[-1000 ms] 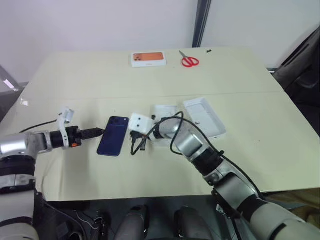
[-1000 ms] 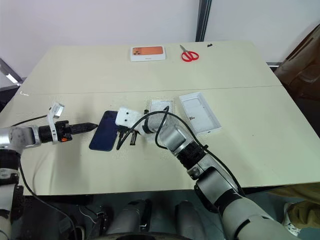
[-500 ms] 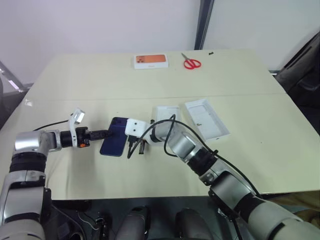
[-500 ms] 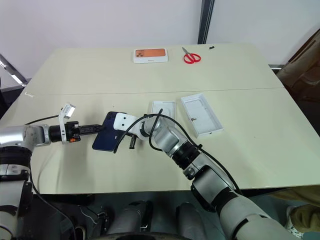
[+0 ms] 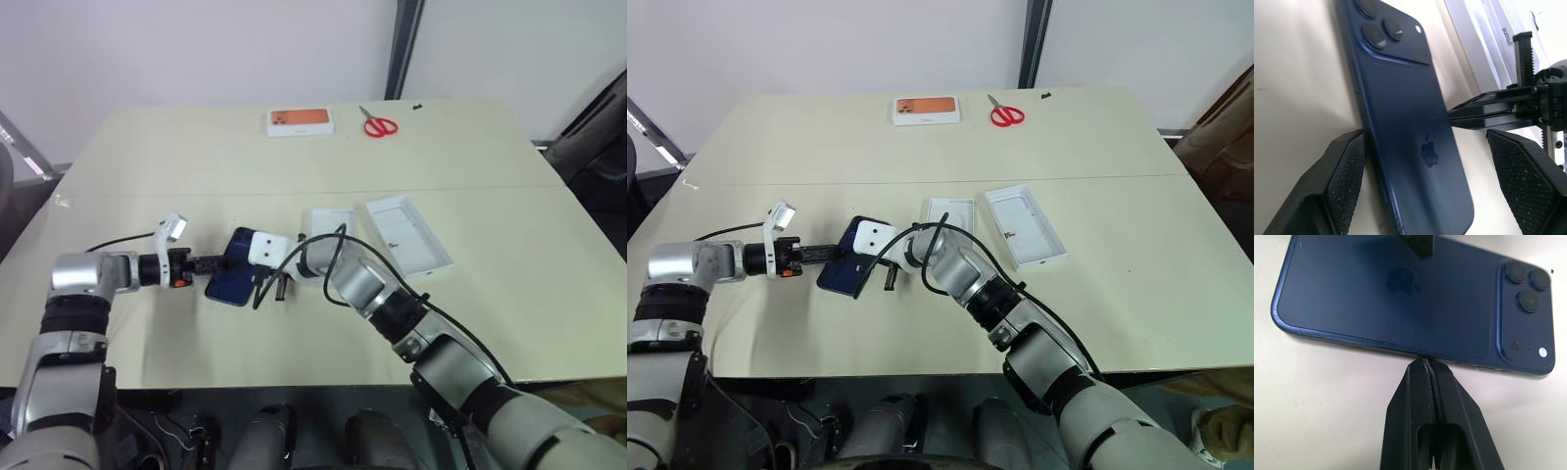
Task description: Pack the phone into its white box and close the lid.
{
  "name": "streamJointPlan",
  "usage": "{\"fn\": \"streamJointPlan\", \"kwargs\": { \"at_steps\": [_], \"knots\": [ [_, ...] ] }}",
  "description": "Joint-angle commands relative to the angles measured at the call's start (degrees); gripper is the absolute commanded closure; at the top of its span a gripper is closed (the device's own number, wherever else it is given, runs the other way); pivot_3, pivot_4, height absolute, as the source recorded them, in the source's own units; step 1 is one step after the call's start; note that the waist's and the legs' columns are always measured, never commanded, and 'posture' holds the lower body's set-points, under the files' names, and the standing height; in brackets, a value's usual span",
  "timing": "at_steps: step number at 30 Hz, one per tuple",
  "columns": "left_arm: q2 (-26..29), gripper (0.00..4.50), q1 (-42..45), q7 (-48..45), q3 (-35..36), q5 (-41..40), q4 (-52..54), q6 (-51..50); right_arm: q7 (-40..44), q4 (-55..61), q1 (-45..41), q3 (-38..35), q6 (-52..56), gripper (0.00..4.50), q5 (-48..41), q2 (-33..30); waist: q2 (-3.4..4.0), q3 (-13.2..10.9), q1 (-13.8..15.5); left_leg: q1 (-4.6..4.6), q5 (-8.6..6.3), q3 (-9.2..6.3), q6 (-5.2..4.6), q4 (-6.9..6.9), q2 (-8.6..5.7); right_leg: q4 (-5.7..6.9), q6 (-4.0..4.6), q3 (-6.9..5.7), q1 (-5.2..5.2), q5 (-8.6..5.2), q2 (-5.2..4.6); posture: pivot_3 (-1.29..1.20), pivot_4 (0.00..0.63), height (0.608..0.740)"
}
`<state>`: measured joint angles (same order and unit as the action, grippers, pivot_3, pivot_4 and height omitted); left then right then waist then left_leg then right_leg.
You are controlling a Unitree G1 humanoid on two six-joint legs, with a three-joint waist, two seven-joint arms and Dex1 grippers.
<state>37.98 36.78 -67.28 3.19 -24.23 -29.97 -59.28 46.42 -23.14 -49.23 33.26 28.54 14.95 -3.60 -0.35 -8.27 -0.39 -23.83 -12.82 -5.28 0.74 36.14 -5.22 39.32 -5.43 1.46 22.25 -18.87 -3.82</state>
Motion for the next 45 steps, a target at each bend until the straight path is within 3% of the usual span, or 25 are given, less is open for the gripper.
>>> {"fn": "streamJointPlan", "kwargs": {
  "at_steps": [1,12,15,17,24,27,30,40,45],
  "knots": [
    [-3.9,0.43,-3.1,0.5,-5.5,0.1,0.0,-4.0,-0.5,-0.3,-0.6,-0.2,-0.9,4.45,0.6,-0.3,0.00,0.0,0.0,0.00,0.00,0.00,0.00,0.00,0.00,0.00,0.00,0.00,0.00,0.00,0.00,0.00,0.150,0.734],
    [-3.2,0.43,-1.1,2.7,0.3,-0.9,-4.8,-3.6,-0.5,0.3,0.1,0.0,-1.1,4.45,0.8,-0.8,0.00,0.0,-0.1,0.01,0.00,-0.05,-0.01,-0.01,0.00,-0.03,0.00,-0.01,-0.02,0.00,0.00,0.00,0.150,0.734],
    [-2.9,1.34,-1.2,2.9,1.0,-1.2,-5.4,-3.9,-0.5,0.4,0.3,0.1,-1.3,4.50,0.9,-1.1,0.00,0.0,-0.3,0.01,0.01,-0.05,0.02,-0.01,0.00,-0.03,0.00,-0.01,-0.01,0.00,0.01,0.00,0.150,0.734],
    [-2.7,2.24,-1.4,3.0,1.1,-1.1,-5.5,-3.6,-0.5,0.4,0.3,0.1,-1.5,4.50,1.0,-1.2,0.00,0.0,-0.5,0.01,0.01,-0.03,0.03,-0.04,0.01,-0.03,0.00,-0.01,0.03,0.00,0.01,0.00,0.150,0.734],
    [-2.3,2.24,-2.4,3.2,1.1,-1.7,-5.0,-4.3,-0.6,0.4,0.5,0.3,-1.6,4.50,1.4,-1.3,0.00,0.0,-0.6,0.00,0.03,-0.03,0.06,-0.08,0.02,-0.06,0.00,-0.01,0.05,0.00,0.01,0.00,0.150,0.734],
    [-2.4,3.14,-2.7,3.8,1.5,-2.0,-5.1,-4.6,-0.5,0.7,0.7,0.3,-1.4,4.50,1.4,-1.3,0.00,0.0,-0.7,0.01,0.03,-0.02,0.07,-0.09,0.02,-0.07,0.00,0.00,0.05,0.00,0.01,0.00,0.150,0.734],
    [-2.5,4.38,-2.9,4.4,2.0,-2.8,-4.6,-5.4,-0.5,0.7,0.8,0.4,-1.5,4.50,1.5,-1.4,-0.04,0.0,-0.6,0.03,0.02,-0.03,0.04,-0.09,0.04,-0.07,0.00,-0.01,0.02,0.00,0.02,0.00,0.150,0.734],
    [-2.3,4.44,-3.7,5.0,4.3,-5.9,-4.5,-8.6,-1.0,1.4,1.4,-0.2,-3.3,4.50,1.1,-1.8,-0.03,0.0,-0.8,0.10,-0.01,-0.02,0.01,-0.17,0.08,-0.08,0.00,0.01,0.01,0.00,0.05,0.00,0.150,0.734],
    [-2.8,4.44,-3.0,6.3,10.4,-9.9,-6.0,-10.5,-2.7,3.6,1.9,-7.4,-6.2,4.50,-4.9,-0.3,-0.05,0.0,-0.8,0.07,-0.01,-0.01,0.01,-0.18,0.08,-0.09,0.00,0.02,0.06,0.00,0.05,0.00,0.150,0.734]
  ]
}}
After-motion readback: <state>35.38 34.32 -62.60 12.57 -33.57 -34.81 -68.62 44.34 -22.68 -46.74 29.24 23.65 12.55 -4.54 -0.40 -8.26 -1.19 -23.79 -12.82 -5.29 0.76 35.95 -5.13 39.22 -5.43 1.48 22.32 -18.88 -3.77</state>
